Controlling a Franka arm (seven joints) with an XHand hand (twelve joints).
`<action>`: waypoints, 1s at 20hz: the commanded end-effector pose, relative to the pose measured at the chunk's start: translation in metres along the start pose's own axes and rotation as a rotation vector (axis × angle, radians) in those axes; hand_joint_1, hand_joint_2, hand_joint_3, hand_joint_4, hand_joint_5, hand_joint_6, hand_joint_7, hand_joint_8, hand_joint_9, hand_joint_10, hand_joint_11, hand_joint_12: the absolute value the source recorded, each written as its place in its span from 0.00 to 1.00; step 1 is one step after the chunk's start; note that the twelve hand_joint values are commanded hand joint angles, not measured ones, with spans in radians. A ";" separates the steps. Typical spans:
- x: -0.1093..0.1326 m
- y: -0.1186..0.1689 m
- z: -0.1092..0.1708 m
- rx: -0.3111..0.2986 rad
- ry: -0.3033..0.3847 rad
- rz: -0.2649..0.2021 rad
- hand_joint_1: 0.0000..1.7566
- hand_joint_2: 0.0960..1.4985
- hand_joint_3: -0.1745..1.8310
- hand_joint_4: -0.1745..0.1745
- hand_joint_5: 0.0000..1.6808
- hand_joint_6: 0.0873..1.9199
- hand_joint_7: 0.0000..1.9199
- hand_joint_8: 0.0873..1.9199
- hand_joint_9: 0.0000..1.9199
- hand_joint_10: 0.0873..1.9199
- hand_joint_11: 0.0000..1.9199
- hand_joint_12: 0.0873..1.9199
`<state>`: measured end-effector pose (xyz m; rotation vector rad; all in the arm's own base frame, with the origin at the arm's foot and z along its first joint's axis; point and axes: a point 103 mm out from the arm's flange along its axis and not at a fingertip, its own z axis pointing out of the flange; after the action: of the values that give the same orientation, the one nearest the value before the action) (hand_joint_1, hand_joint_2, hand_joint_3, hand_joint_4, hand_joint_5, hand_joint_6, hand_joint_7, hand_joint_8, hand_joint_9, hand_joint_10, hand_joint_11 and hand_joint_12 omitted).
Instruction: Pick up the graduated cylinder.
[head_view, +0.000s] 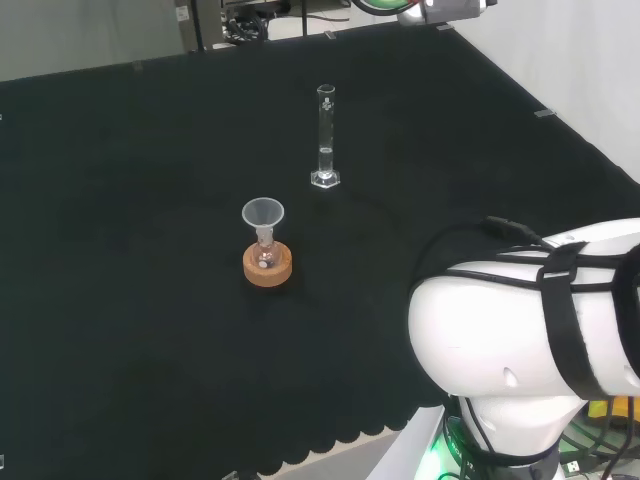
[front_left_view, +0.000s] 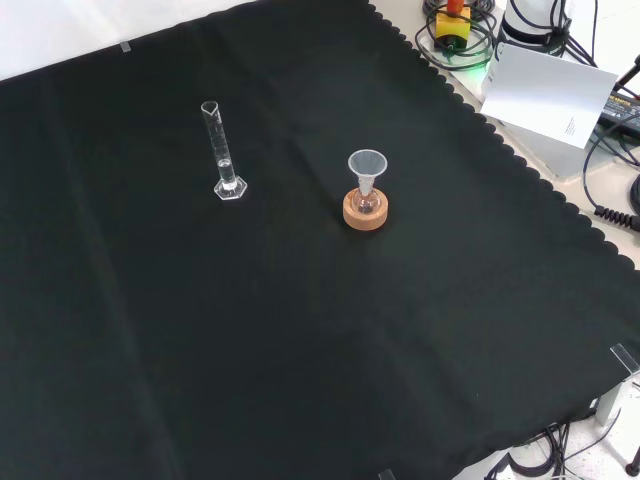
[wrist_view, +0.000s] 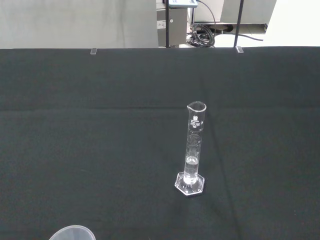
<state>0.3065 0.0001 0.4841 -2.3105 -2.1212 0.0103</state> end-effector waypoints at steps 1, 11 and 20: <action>0.000 0.000 0.000 -0.008 -0.004 0.001 0.01 0.71 0.37 0.58 0.09 0.06 0.01 0.23 0.10 0.29 0.07 0.67; -0.005 0.007 0.006 -0.001 0.001 0.014 0.00 0.79 0.28 0.58 0.12 0.00 0.01 0.22 0.10 0.28 0.06 0.69; -0.037 0.044 0.050 0.027 0.042 0.056 0.00 0.79 0.27 0.57 0.12 0.00 0.02 0.22 0.10 0.28 0.06 0.69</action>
<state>0.3287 -0.0183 0.4597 -2.3285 -2.0654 -0.0025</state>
